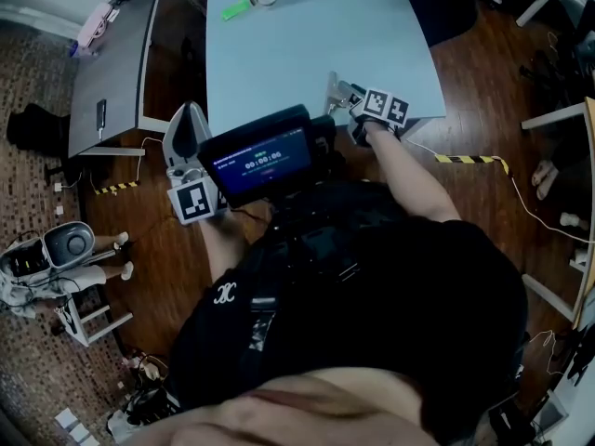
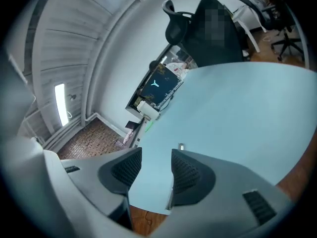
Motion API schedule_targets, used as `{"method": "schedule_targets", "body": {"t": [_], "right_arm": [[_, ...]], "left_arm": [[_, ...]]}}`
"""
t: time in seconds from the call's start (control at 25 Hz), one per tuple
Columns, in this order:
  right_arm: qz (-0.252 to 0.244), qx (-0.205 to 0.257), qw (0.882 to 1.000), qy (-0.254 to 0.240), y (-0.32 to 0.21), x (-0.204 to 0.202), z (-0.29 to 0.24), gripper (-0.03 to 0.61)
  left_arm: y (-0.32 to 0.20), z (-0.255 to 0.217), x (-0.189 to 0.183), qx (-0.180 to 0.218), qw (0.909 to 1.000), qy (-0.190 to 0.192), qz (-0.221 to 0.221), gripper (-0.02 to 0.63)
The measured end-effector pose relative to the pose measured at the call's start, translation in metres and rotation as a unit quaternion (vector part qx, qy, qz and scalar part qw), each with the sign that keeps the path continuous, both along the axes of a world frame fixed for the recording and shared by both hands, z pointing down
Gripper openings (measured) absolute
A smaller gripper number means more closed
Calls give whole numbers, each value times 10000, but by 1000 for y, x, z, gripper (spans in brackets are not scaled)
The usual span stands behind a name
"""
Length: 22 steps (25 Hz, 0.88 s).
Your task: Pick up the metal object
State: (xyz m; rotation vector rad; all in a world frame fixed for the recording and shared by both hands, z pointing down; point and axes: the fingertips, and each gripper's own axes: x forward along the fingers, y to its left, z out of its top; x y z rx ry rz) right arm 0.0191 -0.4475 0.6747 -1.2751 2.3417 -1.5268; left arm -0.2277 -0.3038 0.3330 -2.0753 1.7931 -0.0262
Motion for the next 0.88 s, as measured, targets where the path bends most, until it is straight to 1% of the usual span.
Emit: {"method": "schedule_targets", "body": {"t": [0.12, 0.28, 0.44, 0.6, 0.68, 0.76, 0.88], "right_arm": [[159, -410, 9989, -154, 4, 8, 25, 198], [334, -851, 9950, -405, 6, 17, 47, 198], [440, -1175, 9901, -633, 8, 18, 63, 197], [331, -1219, 9898, -665, 6, 11, 69, 191], [370, -1218, 9889, -765, 3, 9, 68, 147], [410, -1253, 9874, -874, -1, 7, 68, 146], [313, -1366, 9856, -949, -4, 0, 71, 146]], "left_arm": [[0, 1, 0, -47, 10000, -12, -11, 9], [2, 2, -4, -84, 9999, 107, -32, 9], [3, 2, -3, -104, 9999, -59, -64, 9], [3, 5, -2, -161, 9998, -129, -72, 10], [3, 5, 0, -192, 9996, -165, -80, 10], [4, 6, 1, -216, 9995, -223, -94, 9], [6, 7, 1, -227, 9991, -320, -146, 9]]}}
